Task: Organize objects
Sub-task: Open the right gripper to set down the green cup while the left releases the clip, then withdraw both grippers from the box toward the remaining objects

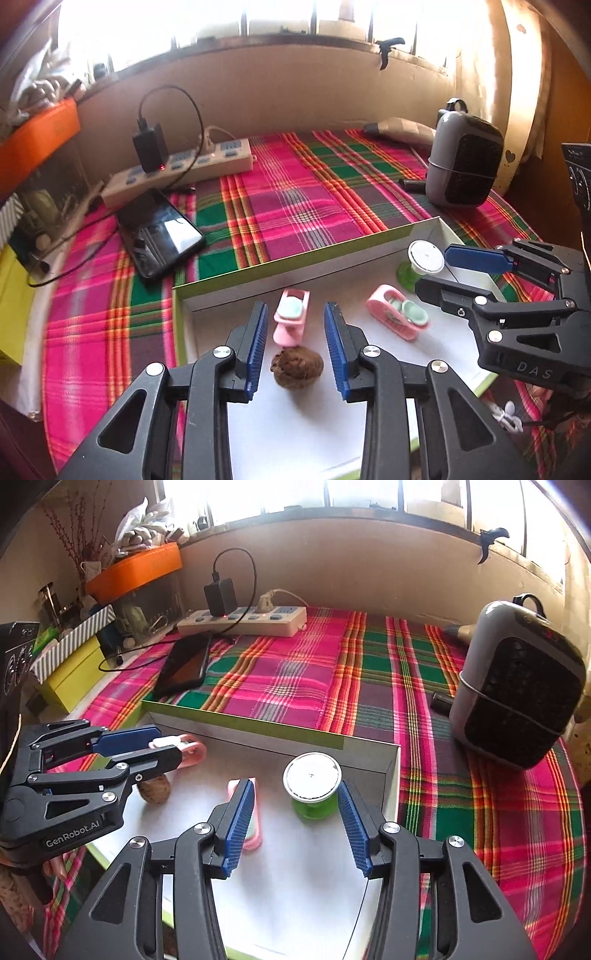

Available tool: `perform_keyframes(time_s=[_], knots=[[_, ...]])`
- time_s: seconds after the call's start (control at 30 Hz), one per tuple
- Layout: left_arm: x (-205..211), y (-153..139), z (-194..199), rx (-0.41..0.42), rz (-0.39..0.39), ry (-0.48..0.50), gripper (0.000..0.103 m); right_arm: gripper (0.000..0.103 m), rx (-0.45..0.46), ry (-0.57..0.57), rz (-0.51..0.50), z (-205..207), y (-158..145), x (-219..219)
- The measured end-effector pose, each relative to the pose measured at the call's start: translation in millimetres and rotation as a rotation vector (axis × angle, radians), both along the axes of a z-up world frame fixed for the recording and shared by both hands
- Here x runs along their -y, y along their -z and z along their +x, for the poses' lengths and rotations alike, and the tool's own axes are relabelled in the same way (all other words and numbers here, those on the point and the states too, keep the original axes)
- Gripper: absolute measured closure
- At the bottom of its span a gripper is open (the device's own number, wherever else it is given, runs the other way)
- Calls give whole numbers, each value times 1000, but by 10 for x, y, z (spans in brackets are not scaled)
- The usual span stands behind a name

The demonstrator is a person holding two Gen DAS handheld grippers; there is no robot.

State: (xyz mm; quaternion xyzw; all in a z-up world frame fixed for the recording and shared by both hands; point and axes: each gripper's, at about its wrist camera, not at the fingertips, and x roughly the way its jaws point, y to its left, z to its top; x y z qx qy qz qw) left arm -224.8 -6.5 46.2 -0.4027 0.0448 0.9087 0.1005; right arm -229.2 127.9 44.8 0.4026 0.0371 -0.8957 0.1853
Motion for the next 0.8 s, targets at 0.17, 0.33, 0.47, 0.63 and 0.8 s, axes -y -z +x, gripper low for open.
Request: perform_keyframes(time_s=[0.17,0.33,0.47,0.63,0.8], knots=[[13,-86,212,-29,5,-8,73,55,-19,2,-14,163,-65,2],[8,-136,390,-43,8,-7,73,55,-42,6,-14,324,-119,10],[12,-140,499,-47,5,-8,73,55,-51,12,-20,437,-143,0],[38,-149,638,-56,13,-18,73,55,-66,21,-28,578,-174,-14],[84,-137,810,-62,19,-25,73,55,-77,31,-25,757,-202,-48]])
